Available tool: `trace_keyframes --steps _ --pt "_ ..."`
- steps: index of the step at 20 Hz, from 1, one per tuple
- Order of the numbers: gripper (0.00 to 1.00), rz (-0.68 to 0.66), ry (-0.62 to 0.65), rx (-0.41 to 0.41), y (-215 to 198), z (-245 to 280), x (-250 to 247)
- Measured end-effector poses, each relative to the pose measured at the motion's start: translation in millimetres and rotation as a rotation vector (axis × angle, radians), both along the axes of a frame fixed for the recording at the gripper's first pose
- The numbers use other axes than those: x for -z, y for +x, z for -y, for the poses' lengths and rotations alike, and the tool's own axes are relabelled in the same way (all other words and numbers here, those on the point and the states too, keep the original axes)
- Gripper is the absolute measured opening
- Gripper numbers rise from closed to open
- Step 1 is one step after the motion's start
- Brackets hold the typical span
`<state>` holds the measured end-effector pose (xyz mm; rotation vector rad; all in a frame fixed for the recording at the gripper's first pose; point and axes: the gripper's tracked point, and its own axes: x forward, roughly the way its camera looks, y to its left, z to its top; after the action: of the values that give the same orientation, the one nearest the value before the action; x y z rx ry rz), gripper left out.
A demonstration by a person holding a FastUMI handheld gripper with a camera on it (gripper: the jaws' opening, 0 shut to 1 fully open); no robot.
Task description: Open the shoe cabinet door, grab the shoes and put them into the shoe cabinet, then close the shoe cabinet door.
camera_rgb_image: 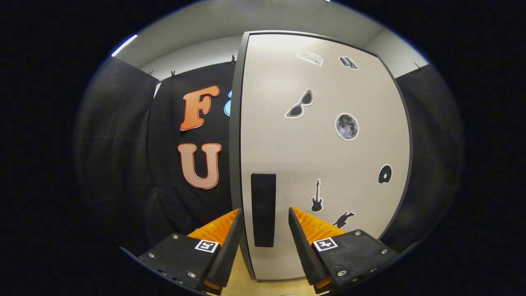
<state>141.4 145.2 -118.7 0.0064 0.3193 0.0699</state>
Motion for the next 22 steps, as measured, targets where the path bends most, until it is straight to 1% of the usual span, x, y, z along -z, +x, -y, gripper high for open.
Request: trace_keyframes --steps 1,2,3,4,5,7,9,10,14,16,20,21,22 --pt "0.62 -0.003 -0.013 0.019 6 1 5" --pt "0.58 -0.007 -0.014 0.030 9 -1 8" --pt "0.50 -0.011 -0.007 0.039 13 -4 11" --pt "0.46 -0.021 -0.002 0.054 14 -4 14" --pt "0.39 -0.026 -0.012 0.064 18 -6 17" --pt "0.39 -0.044 -0.046 0.078 20 -5 23" --pt "0.39 -0.036 -0.043 0.112 19 -4 23" --pt "0.37 -0.035 -0.045 0.121 20 -4 22" --pt "0.25 -0.112 -0.015 0.106 14 -4 24" --pt "0.22 -0.111 0.001 0.103 4 -3 20" --pt "0.21 -0.104 0.001 0.093 -22 6 10" --pt "0.21 -0.109 0.003 0.084 -31 9 7" --pt "0.21 -0.115 0.018 0.077 -49 15 1"
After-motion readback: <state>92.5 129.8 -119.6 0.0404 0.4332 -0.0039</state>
